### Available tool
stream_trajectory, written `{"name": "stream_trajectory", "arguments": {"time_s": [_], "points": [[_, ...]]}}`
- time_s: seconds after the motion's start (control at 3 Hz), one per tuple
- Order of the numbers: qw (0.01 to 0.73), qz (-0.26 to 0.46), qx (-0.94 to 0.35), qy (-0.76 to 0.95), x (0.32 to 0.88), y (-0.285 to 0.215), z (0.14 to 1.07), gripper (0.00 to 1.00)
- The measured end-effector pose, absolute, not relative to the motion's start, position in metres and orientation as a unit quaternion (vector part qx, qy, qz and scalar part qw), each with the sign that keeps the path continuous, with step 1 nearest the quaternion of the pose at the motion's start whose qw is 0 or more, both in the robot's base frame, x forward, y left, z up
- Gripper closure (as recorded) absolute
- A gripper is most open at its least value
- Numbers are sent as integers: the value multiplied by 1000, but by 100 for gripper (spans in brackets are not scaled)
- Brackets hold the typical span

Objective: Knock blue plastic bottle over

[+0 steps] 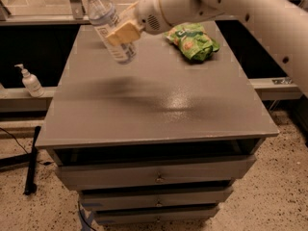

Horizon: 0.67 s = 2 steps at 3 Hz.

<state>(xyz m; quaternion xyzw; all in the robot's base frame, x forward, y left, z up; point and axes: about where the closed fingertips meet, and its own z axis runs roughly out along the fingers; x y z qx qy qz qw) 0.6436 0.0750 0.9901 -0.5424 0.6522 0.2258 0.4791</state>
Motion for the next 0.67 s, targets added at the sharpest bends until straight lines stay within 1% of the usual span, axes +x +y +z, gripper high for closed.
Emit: {"name": "stream_trajectory", "arguments": {"time_s": [0.33, 0.67], "points": [[430, 126, -604, 659, 647, 26, 996, 100], [327, 29, -678, 658, 616, -32, 970, 100]]}}
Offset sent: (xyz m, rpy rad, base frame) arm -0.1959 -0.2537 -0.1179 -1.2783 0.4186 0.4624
